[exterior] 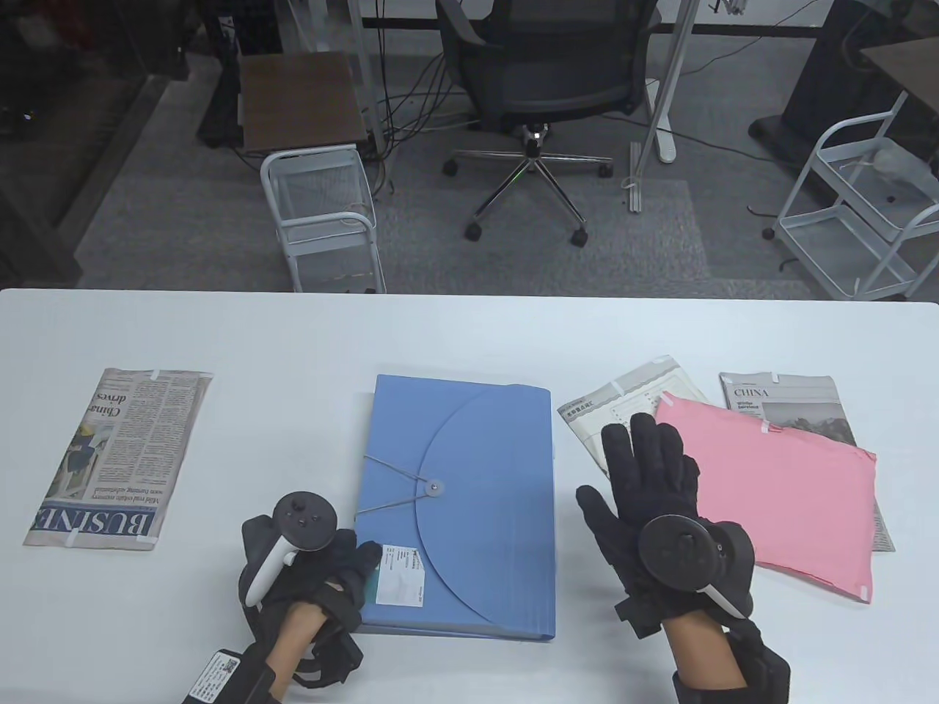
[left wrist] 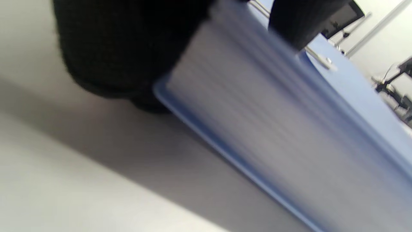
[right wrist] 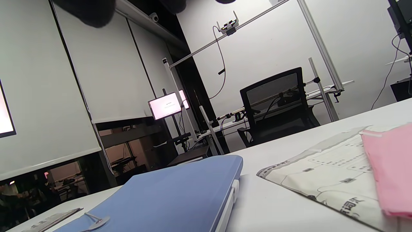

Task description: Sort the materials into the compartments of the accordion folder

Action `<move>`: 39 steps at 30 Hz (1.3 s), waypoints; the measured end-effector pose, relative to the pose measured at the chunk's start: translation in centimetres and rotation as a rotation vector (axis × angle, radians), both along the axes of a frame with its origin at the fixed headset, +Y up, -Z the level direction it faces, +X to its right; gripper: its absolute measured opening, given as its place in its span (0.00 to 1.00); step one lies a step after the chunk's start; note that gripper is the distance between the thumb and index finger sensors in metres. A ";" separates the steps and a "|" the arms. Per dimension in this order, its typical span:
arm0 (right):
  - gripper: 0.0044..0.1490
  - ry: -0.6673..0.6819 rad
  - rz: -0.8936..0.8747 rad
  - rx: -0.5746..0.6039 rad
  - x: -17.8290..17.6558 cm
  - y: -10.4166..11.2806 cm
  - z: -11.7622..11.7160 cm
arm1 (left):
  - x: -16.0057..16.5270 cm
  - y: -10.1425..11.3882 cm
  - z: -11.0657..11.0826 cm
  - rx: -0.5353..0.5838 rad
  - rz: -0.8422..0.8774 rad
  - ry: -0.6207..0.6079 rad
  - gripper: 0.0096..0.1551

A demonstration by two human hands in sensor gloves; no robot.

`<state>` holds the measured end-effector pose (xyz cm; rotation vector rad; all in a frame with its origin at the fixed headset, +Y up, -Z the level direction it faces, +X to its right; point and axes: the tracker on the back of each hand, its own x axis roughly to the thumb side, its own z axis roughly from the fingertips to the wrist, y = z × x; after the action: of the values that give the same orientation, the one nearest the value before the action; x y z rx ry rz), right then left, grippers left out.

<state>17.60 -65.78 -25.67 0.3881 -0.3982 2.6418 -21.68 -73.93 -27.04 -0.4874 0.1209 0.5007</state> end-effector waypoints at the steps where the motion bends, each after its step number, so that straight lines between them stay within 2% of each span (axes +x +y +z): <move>1: 0.47 0.005 0.013 -0.005 -0.3 -0.1 0.0 | 0.3 0.1 0.0 0.008 -0.028 -0.015 0.34; 5: 0.47 0.045 0.066 -0.024 -1.7 -0.8 0.0 | 1.3 0.2 0.0 0.015 -0.151 -0.069 0.35; 10: 0.48 0.131 0.133 -0.087 -4.1 -2.3 -0.1 | 1.9 0.4 0.1 0.013 -0.188 -0.093 0.36; 13: 0.49 0.200 0.203 -0.162 -5.9 -3.4 -0.2 | 1.8 0.7 0.0 0.029 -0.234 -0.096 0.38; 16: 0.50 0.278 0.271 -0.274 -8.0 -4.9 -0.2 | 1.8 1.4 -0.3 0.113 -0.291 -0.081 0.39; 19: 0.51 0.320 0.366 -0.383 -9.7 -6.4 -0.3 | 2.2 2.3 -1.1 0.210 -0.323 -0.085 0.38; 21: 0.50 0.321 0.418 -0.406 -10.3 -7.1 -0.3 | 3.0 2.8 -1.6 0.271 -0.342 -0.091 0.37; 22: 0.50 0.331 0.440 -0.411 -10.6 -7.5 -0.3 | 3.5 3.0 -2.1 0.305 -0.342 -0.134 0.35; 25: 0.49 0.343 0.459 -0.454 -11.1 -8.2 -0.4 | 5.3 3.3 -3.6 0.304 -0.395 -0.161 0.35; 29: 0.46 0.347 0.454 -0.500 -11.1 -9.0 -0.4 | 7.6 2.2 -5.2 0.294 -0.450 -0.190 0.37; 33: 0.44 0.352 0.433 -0.497 -11.0 -9.2 -0.5 | 9.0 1.4 -5.5 0.380 -0.607 -0.231 0.27; 34: 0.43 0.352 0.436 -0.501 -11.0 -9.2 -0.6 | 9.1 1.3 -5.4 0.389 -0.613 -0.238 0.20; 39: 0.41 0.348 0.418 -0.531 -10.8 -9.4 -0.8 | 9.9 1.0 -5.6 0.357 -0.617 -0.277 0.17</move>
<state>6.78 -75.19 -26.45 0.7979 0.5412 2.8433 -11.79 -72.94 -32.62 -0.1473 -0.0854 -0.1540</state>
